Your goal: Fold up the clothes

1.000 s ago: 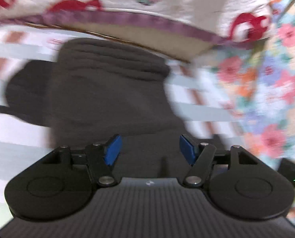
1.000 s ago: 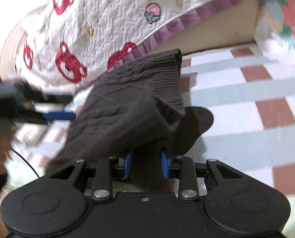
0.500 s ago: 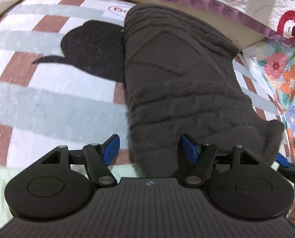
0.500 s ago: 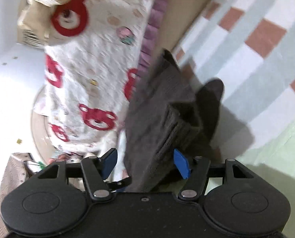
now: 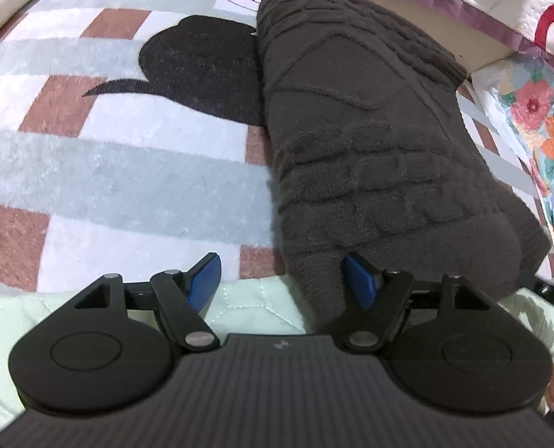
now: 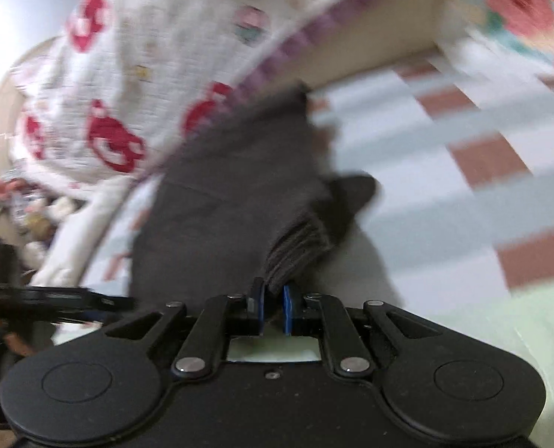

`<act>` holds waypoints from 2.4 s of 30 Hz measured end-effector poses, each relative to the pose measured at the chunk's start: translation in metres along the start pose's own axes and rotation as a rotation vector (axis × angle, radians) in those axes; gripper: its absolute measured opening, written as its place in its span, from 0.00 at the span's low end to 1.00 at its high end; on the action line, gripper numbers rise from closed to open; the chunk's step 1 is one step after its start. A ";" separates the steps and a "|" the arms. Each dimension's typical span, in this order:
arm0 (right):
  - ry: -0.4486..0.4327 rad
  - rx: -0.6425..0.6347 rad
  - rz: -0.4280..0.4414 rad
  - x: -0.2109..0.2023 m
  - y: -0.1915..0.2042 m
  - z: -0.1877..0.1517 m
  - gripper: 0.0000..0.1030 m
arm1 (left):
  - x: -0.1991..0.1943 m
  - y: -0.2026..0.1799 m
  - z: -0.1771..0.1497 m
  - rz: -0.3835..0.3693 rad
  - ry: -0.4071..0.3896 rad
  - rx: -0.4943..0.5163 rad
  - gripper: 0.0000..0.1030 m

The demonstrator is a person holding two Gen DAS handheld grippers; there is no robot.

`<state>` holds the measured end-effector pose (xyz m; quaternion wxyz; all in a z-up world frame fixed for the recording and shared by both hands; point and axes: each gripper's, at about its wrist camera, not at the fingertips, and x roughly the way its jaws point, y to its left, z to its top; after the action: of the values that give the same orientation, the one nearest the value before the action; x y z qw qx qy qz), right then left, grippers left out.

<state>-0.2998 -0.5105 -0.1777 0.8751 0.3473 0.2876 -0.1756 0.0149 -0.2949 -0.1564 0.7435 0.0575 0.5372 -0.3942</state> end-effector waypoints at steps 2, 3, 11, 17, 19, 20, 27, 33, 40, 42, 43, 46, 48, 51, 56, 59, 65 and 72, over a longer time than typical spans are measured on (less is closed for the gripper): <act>0.014 -0.046 -0.034 0.000 0.004 -0.001 0.18 | -0.006 -0.003 0.006 -0.004 -0.027 0.010 0.70; 0.021 -0.069 -0.050 0.000 0.006 -0.002 0.22 | -0.011 -0.007 0.011 -0.011 -0.054 0.023 0.70; -0.081 -0.122 0.038 -0.036 0.037 0.039 0.24 | -0.023 -0.043 0.053 -0.053 -0.214 0.157 0.70; -0.041 -0.355 0.023 0.038 0.068 0.089 0.28 | 0.021 -0.067 0.063 -0.008 -0.152 0.235 0.70; -0.016 -0.394 0.025 0.070 0.074 0.107 0.39 | 0.030 -0.072 0.063 0.016 -0.136 0.247 0.70; -0.004 -0.413 0.026 0.085 0.077 0.116 0.49 | 0.031 -0.072 0.063 0.021 -0.134 0.249 0.70; 0.013 -0.424 -0.095 0.179 0.079 0.159 0.48 | 0.028 -0.057 0.065 -0.007 -0.131 0.199 0.71; 0.010 -0.368 -0.110 0.206 0.054 0.174 0.43 | 0.024 -0.036 0.070 -0.045 -0.133 0.135 0.71; -0.026 -0.163 -0.091 0.169 0.015 0.177 0.55 | 0.019 -0.012 0.077 -0.088 -0.134 0.060 0.71; 0.012 -0.068 -0.045 0.154 -0.009 0.173 0.59 | 0.021 0.002 0.075 -0.118 -0.117 -0.001 0.71; 0.036 -0.021 -0.013 0.147 -0.022 0.170 0.59 | 0.023 0.010 0.074 -0.136 -0.105 -0.038 0.72; 0.150 0.166 0.261 0.124 -0.063 0.147 0.65 | 0.031 0.035 0.069 -0.239 -0.054 -0.187 0.76; 0.169 0.197 0.281 0.104 -0.074 0.130 0.66 | 0.035 0.046 0.065 -0.281 -0.041 -0.245 0.76; 0.218 0.163 0.259 0.089 -0.079 0.112 0.66 | 0.041 0.051 0.063 -0.299 -0.065 -0.247 0.76; 0.312 0.166 0.287 0.089 -0.084 0.091 0.66 | 0.050 0.054 0.058 -0.357 -0.097 -0.246 0.76; 0.331 0.185 0.303 0.096 -0.085 0.088 0.66 | 0.053 0.053 0.053 -0.367 -0.093 -0.231 0.76; 0.337 0.200 0.310 0.112 -0.078 0.096 0.66 | 0.061 0.048 0.053 -0.368 -0.081 -0.209 0.76; 0.350 0.206 0.314 0.133 -0.067 0.107 0.69 | 0.069 0.042 0.057 -0.362 -0.083 -0.186 0.81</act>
<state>-0.1904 -0.6470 -0.2311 0.7886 0.5002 0.3578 -0.0033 0.0925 -0.3311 -0.2051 0.6841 -0.1250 0.5419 -0.4718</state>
